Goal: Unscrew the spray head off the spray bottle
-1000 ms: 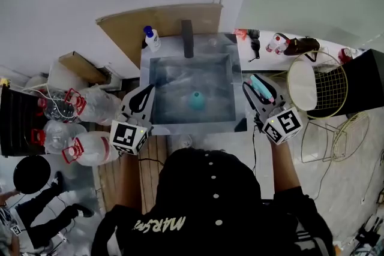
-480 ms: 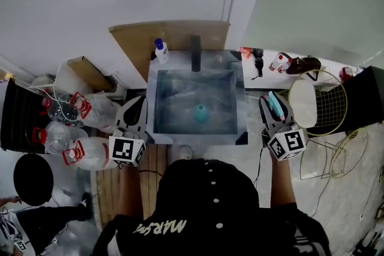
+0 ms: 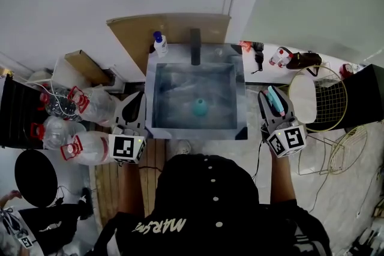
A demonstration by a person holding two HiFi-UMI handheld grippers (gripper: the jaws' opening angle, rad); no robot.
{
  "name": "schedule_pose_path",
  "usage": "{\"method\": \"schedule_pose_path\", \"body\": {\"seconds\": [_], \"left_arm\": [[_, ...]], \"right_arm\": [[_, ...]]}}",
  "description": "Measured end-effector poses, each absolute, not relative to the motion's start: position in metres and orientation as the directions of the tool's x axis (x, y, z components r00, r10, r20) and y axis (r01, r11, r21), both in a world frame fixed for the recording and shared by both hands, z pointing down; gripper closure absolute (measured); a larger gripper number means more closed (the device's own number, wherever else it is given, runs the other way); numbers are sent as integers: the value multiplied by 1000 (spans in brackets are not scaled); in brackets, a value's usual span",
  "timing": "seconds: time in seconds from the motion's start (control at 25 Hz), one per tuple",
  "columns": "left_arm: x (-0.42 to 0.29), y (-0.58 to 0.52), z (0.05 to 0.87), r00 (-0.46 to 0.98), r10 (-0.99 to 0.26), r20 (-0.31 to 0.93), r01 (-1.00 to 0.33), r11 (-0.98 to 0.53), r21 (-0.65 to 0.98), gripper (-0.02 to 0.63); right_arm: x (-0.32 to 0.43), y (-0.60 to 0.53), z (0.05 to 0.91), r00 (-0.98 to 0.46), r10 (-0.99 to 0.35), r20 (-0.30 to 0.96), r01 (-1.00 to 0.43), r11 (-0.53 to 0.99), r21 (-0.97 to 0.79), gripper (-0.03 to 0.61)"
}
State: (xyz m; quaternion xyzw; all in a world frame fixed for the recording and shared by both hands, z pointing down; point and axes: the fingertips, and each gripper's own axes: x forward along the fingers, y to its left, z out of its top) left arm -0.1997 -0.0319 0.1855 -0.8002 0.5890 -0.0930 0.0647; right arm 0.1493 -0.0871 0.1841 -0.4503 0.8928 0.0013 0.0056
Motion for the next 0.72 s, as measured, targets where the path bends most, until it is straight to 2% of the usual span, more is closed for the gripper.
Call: {"method": "schedule_pose_path", "body": {"seconds": [0.72], "left_arm": [[-190,-46,191,307,-947,98,-921,-321,-222,589]], "right_arm": [[144,-100,187,-612,-791,-10,-791,612,20,419]]}}
